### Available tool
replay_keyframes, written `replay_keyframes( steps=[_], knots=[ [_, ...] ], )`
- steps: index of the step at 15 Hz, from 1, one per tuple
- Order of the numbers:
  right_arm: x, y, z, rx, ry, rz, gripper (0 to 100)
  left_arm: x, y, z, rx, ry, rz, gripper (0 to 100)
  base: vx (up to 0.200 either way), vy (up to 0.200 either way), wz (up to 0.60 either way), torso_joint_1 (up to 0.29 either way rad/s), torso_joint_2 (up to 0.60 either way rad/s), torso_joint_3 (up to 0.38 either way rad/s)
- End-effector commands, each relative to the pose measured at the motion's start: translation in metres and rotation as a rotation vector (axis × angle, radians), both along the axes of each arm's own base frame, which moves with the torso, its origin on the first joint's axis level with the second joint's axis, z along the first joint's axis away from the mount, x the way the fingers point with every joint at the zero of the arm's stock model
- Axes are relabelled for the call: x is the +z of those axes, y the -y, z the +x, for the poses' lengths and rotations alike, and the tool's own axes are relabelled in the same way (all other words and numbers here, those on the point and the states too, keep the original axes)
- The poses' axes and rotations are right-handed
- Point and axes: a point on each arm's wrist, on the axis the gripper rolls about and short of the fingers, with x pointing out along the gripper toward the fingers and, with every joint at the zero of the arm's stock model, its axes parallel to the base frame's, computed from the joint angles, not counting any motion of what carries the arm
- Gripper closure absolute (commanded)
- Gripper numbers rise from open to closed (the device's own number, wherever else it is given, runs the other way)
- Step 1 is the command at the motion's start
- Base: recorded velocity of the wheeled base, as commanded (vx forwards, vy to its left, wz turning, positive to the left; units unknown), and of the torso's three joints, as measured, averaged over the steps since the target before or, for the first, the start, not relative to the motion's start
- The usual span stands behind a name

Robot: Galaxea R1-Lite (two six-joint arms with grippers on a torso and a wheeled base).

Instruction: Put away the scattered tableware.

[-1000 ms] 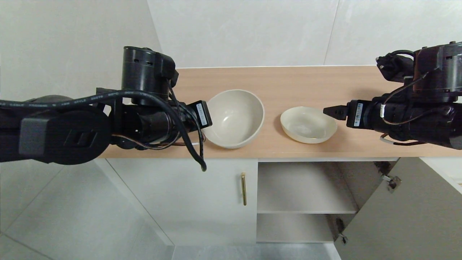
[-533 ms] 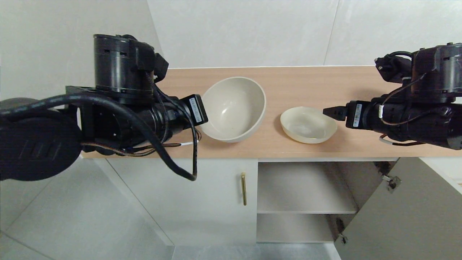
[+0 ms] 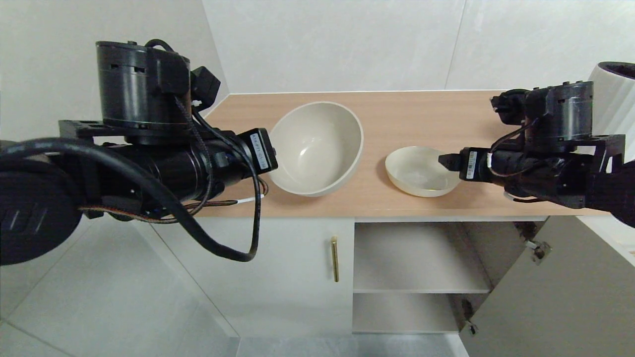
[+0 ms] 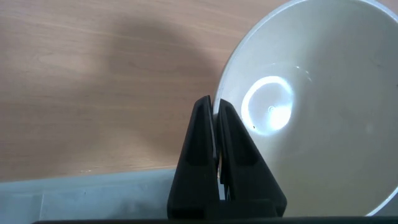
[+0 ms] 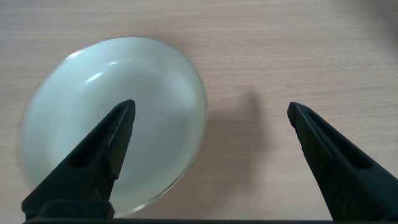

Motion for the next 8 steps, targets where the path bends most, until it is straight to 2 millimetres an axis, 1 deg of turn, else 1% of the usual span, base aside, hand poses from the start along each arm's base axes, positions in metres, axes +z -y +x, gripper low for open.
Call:
replay_keyframes(
  steps=[1,6,7,8],
  knots=[
    [-0.0104,-0.003,0.0072,-0.003,-0.027,-0.014,0,0.0008,-0.0008,-0.0011,0.0,0.002,-0.002,100,0.0,0.0,0.0,0.0,0.0,0.0],
    [-0.0135,-0.0038,0.0092,-0.005,-0.035,-0.018,0,0.0022,-0.0021,-0.0039,-0.001,0.006,-0.004,100,0.0,0.0,0.0,0.0,0.0,0.0],
    [-0.0145,-0.0041,0.0098,-0.005,-0.038,-0.019,100,0.0022,-0.0017,-0.0041,-0.003,0.006,-0.004,100,0.0,0.0,0.0,0.0,0.0,0.0],
    [-0.015,-0.0043,0.0101,-0.005,-0.039,-0.02,100,0.0022,-0.0017,-0.0041,-0.001,0.005,-0.005,100,0.0,0.0,0.0,0.0,0.0,0.0]
  ],
)
